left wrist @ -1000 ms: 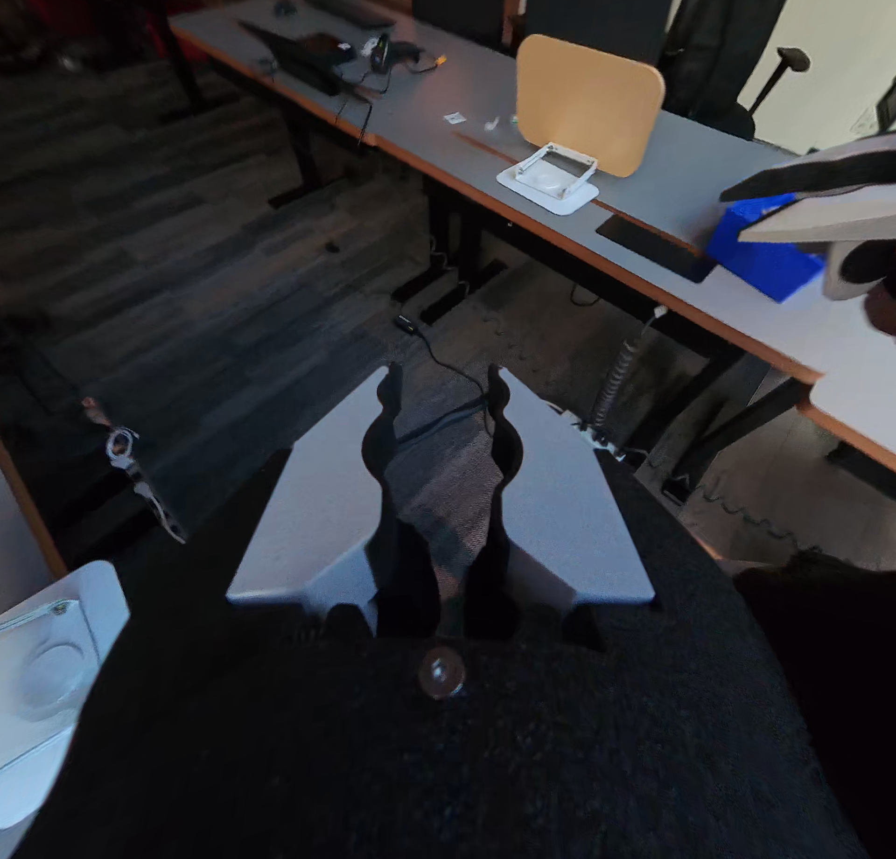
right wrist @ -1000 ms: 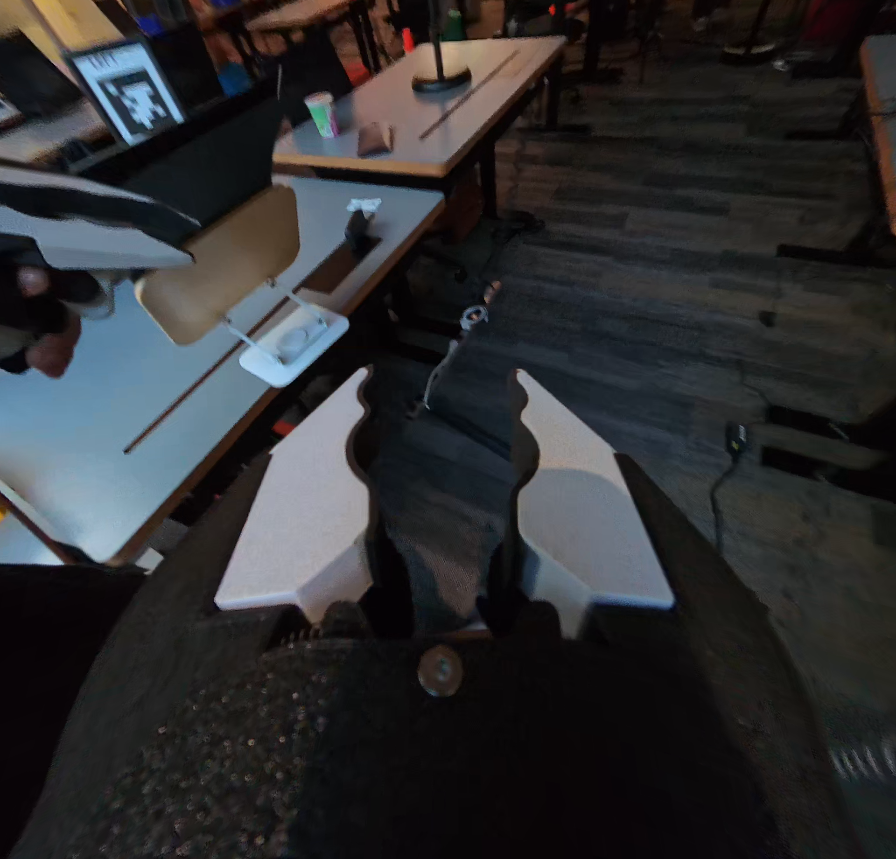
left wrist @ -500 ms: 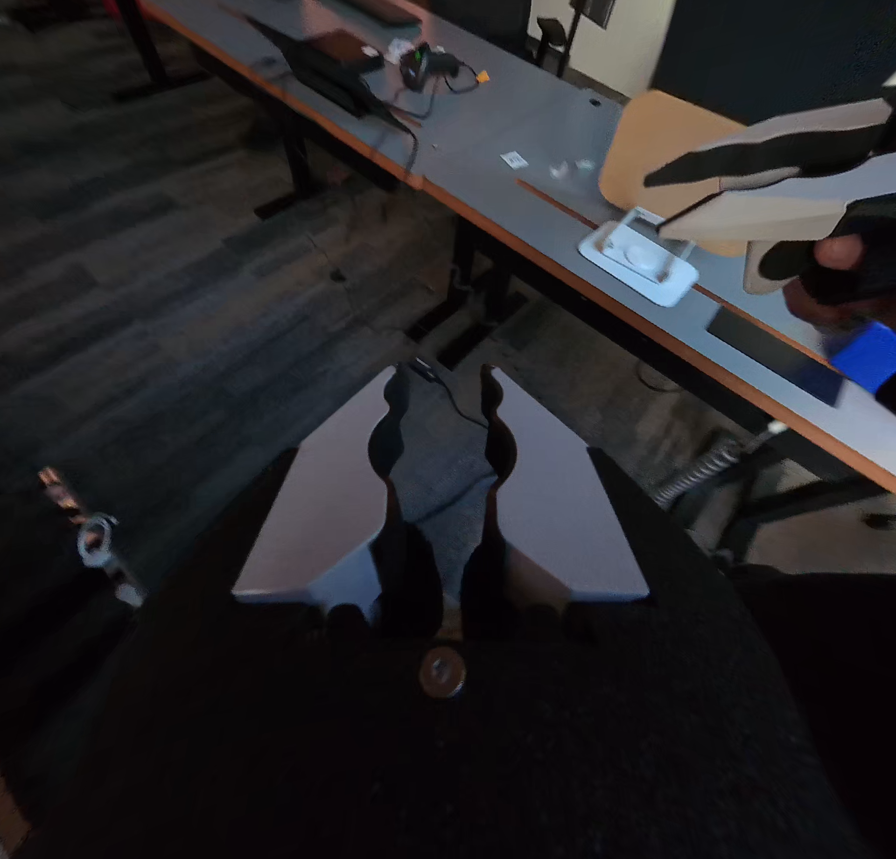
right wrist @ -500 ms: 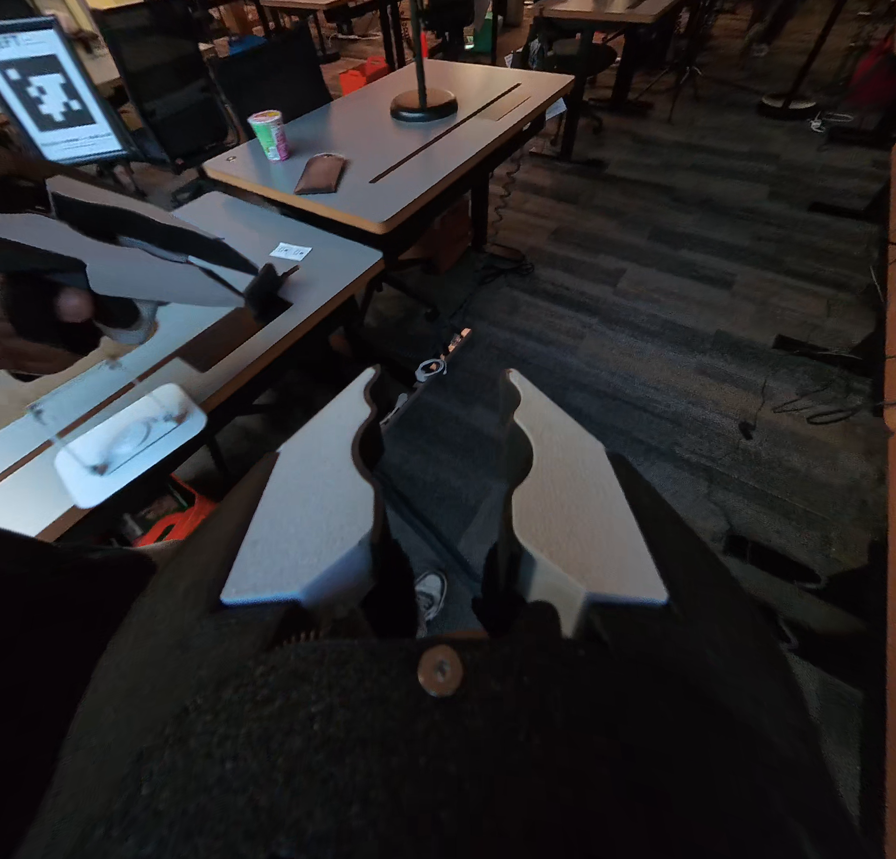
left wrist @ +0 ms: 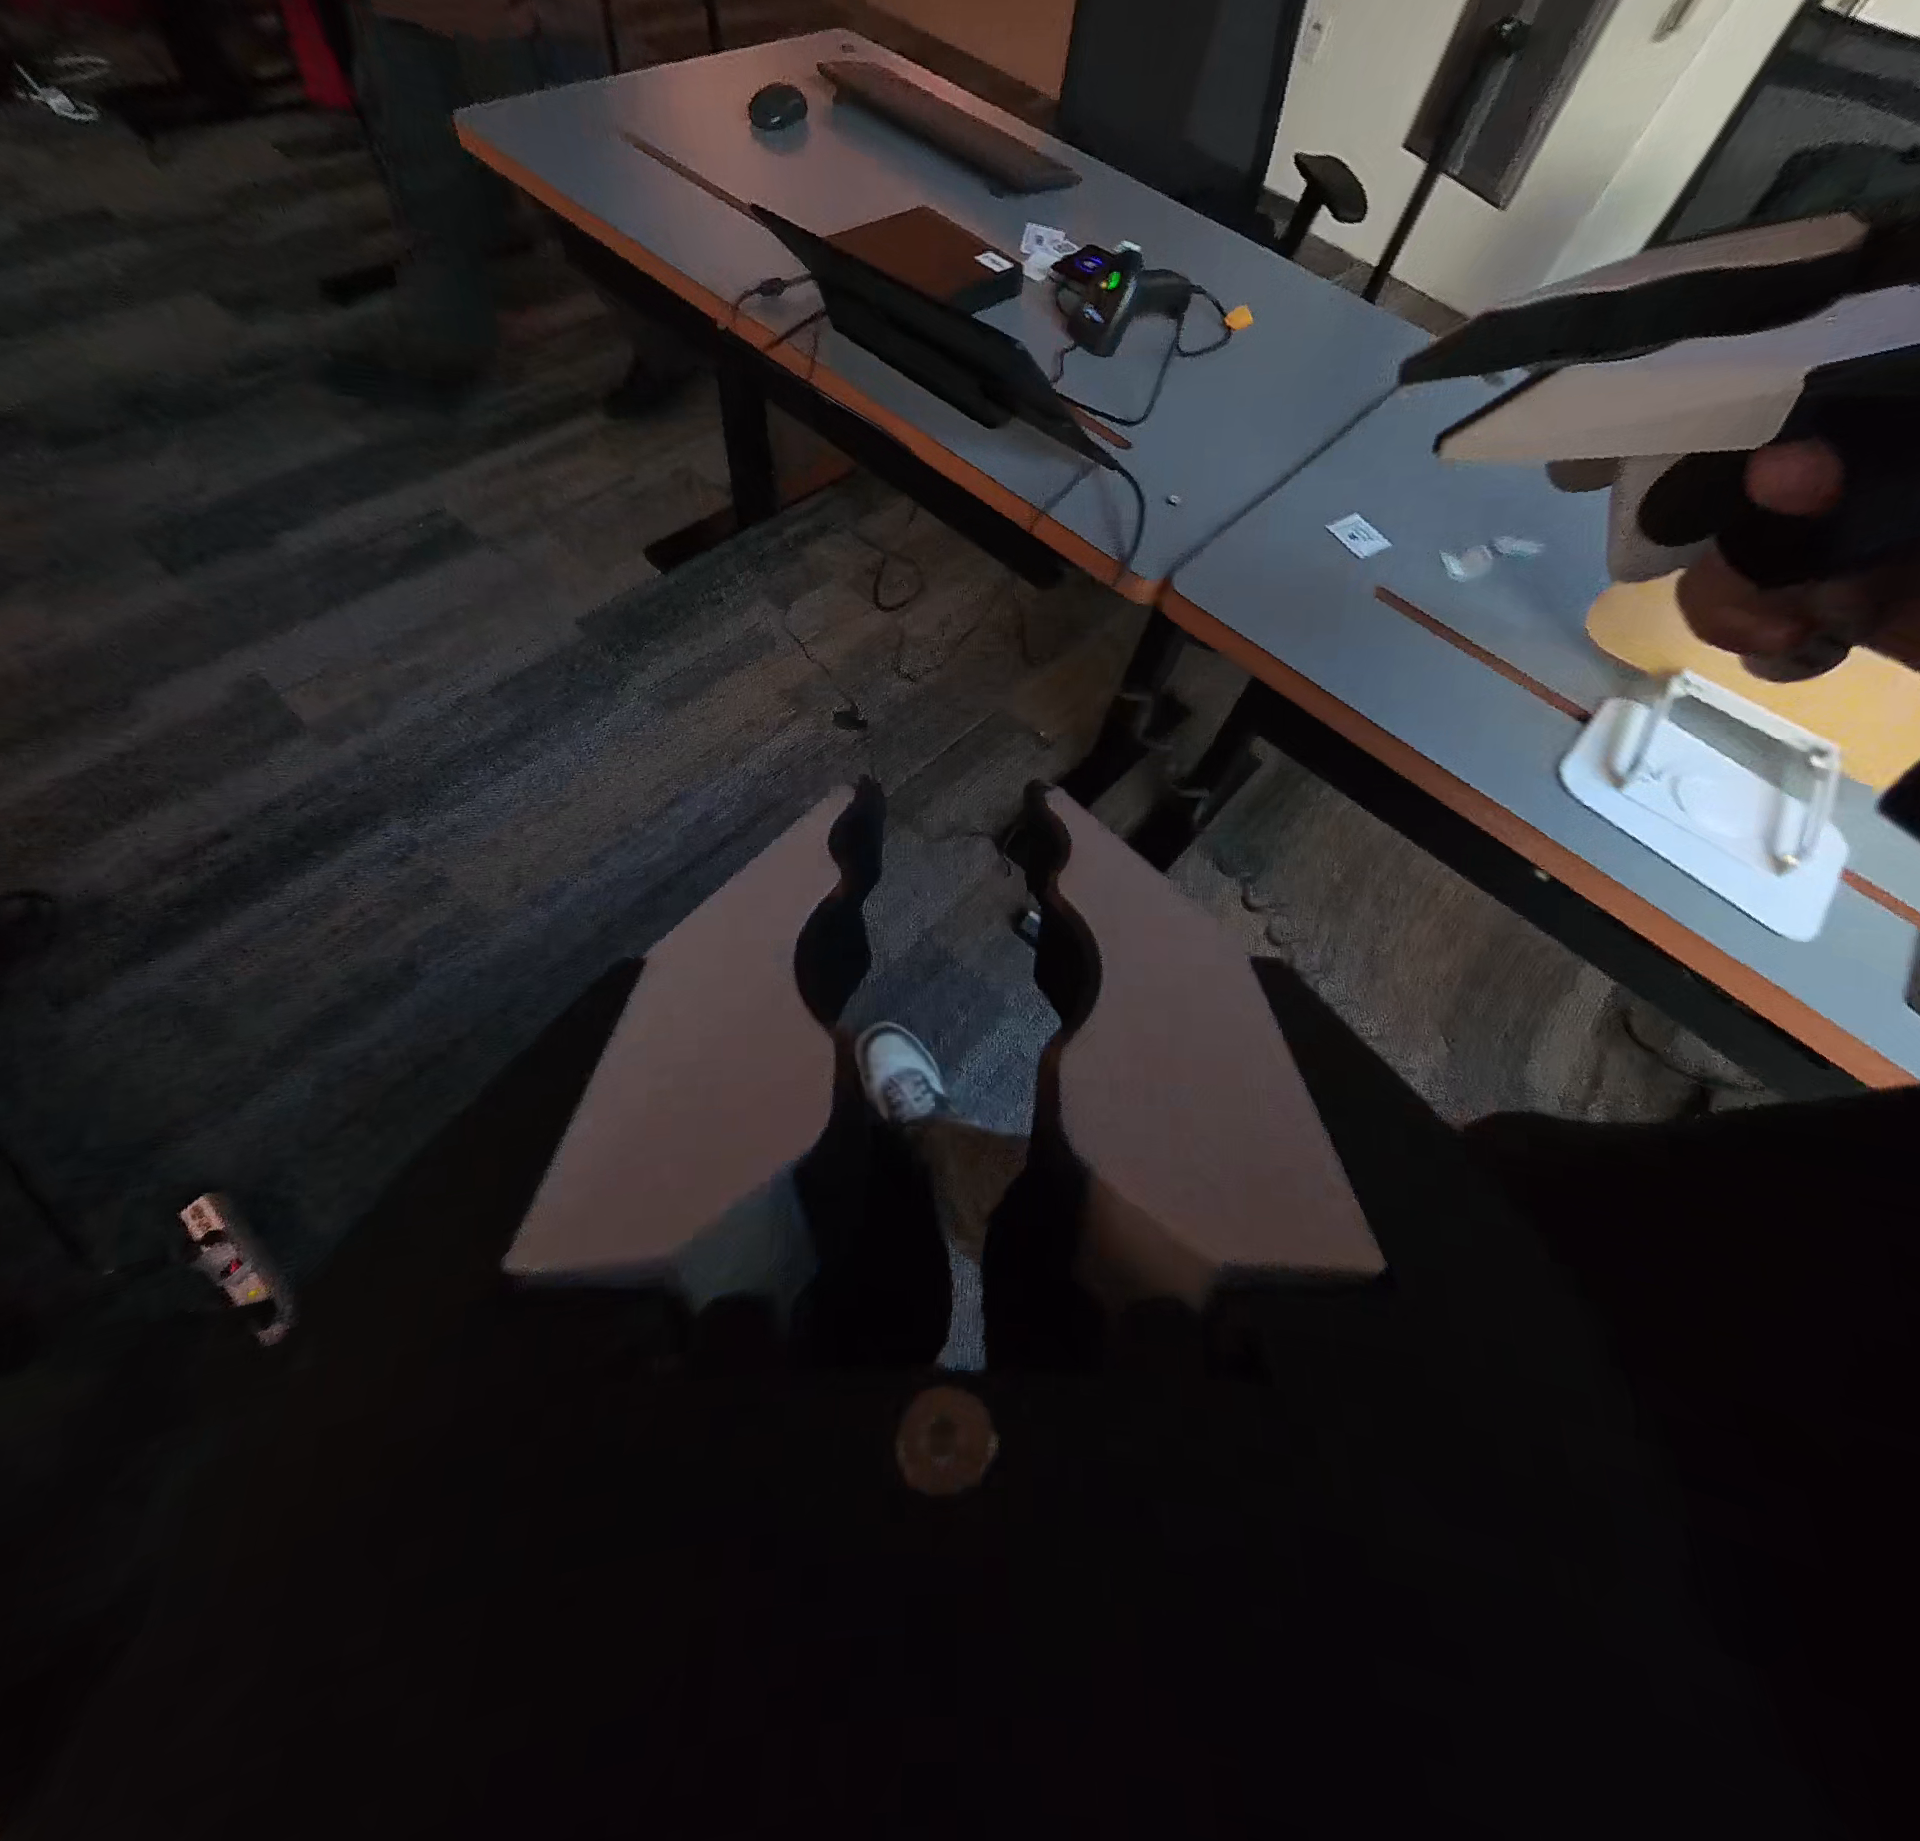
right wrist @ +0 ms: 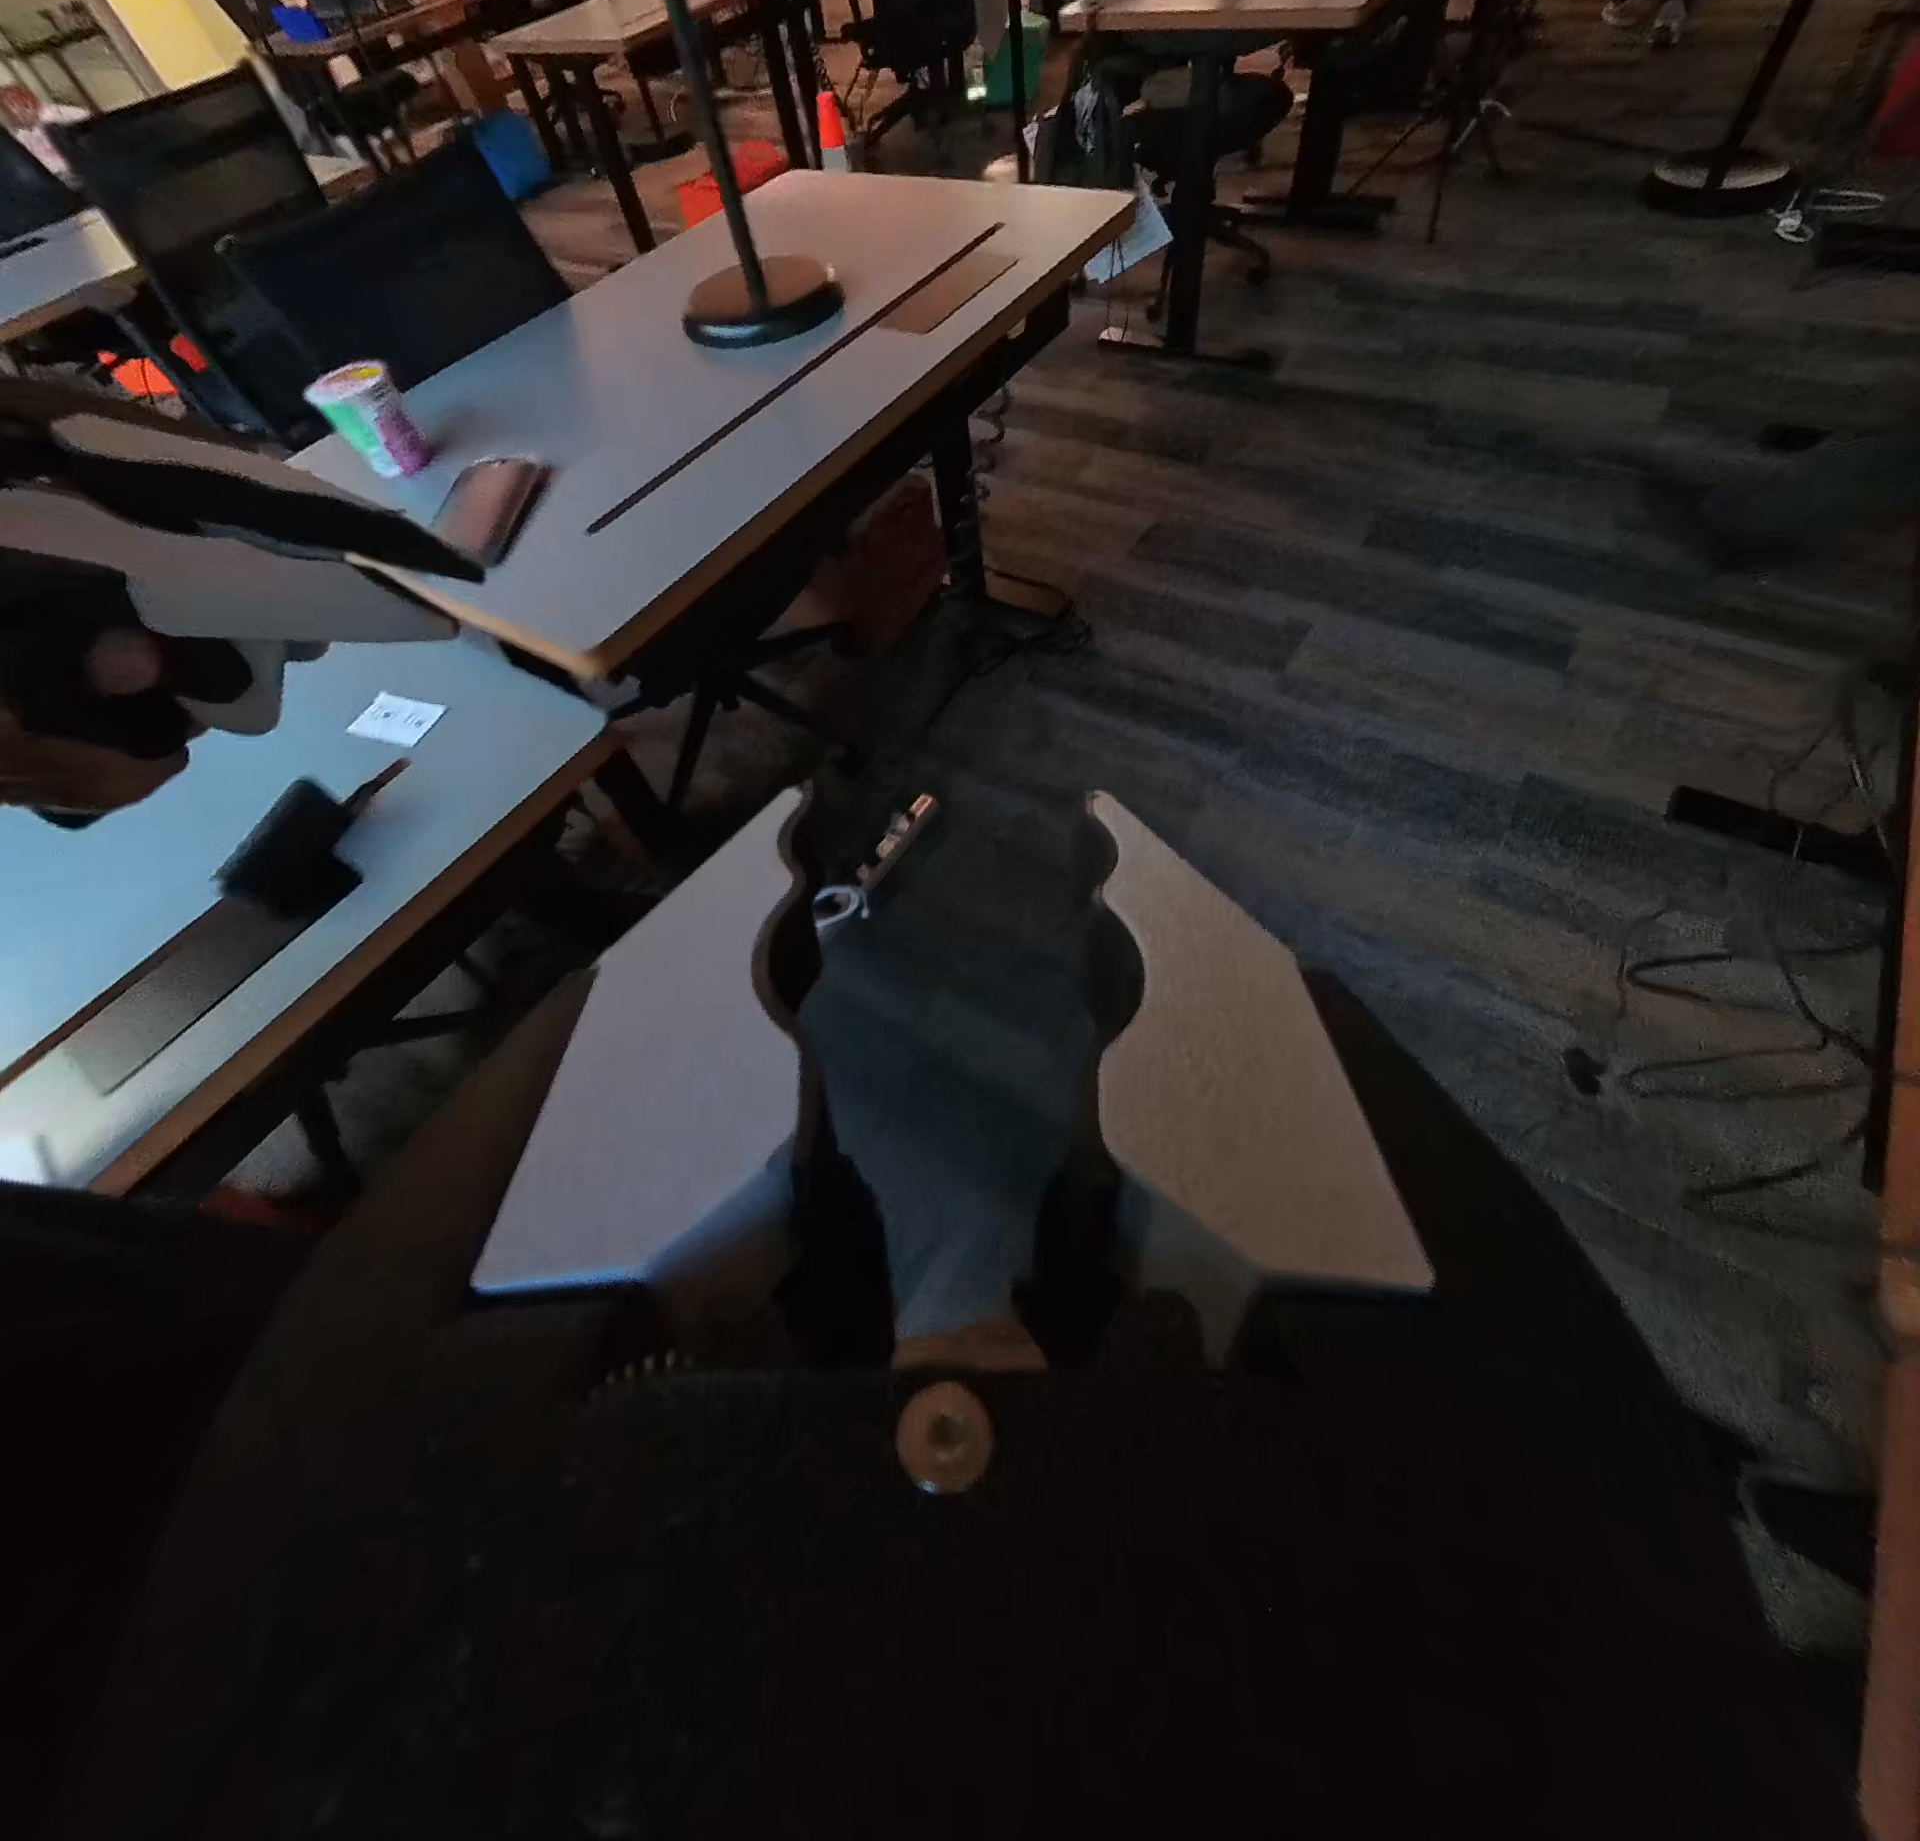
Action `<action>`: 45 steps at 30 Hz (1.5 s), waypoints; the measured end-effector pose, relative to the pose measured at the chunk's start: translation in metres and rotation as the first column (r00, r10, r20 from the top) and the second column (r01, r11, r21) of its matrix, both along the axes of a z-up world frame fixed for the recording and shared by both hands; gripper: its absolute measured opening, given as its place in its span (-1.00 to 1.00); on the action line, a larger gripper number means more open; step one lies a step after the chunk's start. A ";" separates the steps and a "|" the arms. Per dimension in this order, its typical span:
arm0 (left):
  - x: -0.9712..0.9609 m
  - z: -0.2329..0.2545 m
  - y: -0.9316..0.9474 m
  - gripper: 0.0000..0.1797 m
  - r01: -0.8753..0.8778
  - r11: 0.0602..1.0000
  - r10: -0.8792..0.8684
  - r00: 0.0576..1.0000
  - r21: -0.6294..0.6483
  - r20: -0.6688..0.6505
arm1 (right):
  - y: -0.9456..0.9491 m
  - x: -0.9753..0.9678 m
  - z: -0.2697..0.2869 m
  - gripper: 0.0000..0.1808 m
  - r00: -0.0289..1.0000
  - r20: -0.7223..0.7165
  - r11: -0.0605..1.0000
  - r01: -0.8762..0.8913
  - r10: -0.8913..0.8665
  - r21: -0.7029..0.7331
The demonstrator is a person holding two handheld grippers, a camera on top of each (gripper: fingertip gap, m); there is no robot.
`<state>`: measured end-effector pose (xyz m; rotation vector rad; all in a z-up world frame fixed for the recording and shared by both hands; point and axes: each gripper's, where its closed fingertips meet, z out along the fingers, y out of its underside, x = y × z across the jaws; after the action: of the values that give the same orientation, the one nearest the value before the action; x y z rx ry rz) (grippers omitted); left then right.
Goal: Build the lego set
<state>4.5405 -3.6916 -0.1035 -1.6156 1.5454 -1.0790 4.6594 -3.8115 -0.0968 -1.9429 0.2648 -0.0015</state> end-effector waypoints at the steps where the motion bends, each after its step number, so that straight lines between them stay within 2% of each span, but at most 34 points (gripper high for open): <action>1: 0.021 -0.006 0.016 -0.73 -0.004 1.000 0.004 1.000 -0.007 -0.003 | 0.018 0.023 -0.006 -0.49 1.000 -0.004 1.000 0.003 -0.003 0.011; 7: 0.172 -0.026 0.117 -0.73 -0.006 0.999 0.004 0.999 -0.035 -0.040 | 0.126 0.172 -0.029 -0.49 0.999 -0.010 0.999 -0.031 0.031 0.009; 10: 0.248 -0.013 0.160 -0.72 0.014 0.995 -0.019 0.999 -0.100 -0.050 | 0.179 0.245 -0.014 -0.49 0.999 -0.021 0.999 -0.040 0.041 0.037; 13: 0.311 -0.005 0.214 -0.72 -0.012 0.998 0.008 0.998 -0.069 -0.061 | 0.234 0.311 -0.004 -0.49 0.997 -0.023 0.997 -0.076 0.077 0.029; 17: 0.390 -0.006 0.279 -0.72 -0.026 0.993 0.019 0.998 -0.113 -0.062 | 0.307 0.388 0.010 -0.49 0.993 0.035 0.993 -0.116 0.116 0.018; 26: 0.587 -0.035 0.458 -0.72 0.009 0.998 -0.012 0.999 -0.058 -0.050 | 0.494 0.562 -0.012 -0.51 0.993 0.033 0.992 -0.116 0.115 0.038; 31: 0.690 -0.020 0.579 -0.72 -0.002 1.000 0.001 1.000 -0.030 -0.030 | 0.606 0.663 -0.009 -0.51 0.995 -0.047 0.996 -0.088 0.089 0.034; 33: 0.729 -0.010 0.625 -0.72 -0.001 1.000 0.001 1.000 -0.030 -0.011 | 0.644 0.706 0.004 -0.50 0.997 -0.020 0.996 -0.078 0.078 0.037; 35: 0.767 -0.013 0.667 -0.72 0.011 1.000 -0.013 0.999 -0.028 -0.048 | 0.676 0.749 0.006 -0.50 0.998 0.009 0.998 -0.062 0.062 0.000; 38: 0.818 -0.005 0.724 -0.72 0.020 1.000 -0.020 0.999 -0.001 -0.037 | 0.721 0.806 0.006 -0.50 0.999 -0.014 0.999 -0.033 0.033 0.002; 45: 0.956 -0.026 0.838 -0.72 -0.003 1.000 0.002 0.999 -0.023 -0.049 | 0.842 0.961 -0.037 -0.52 0.996 -0.092 1.000 -0.002 0.003 0.006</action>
<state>5.4964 -2.8538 -0.1297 -1.6711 1.5672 -1.0668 5.6204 -2.9695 -0.1340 -1.9397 0.3225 0.0903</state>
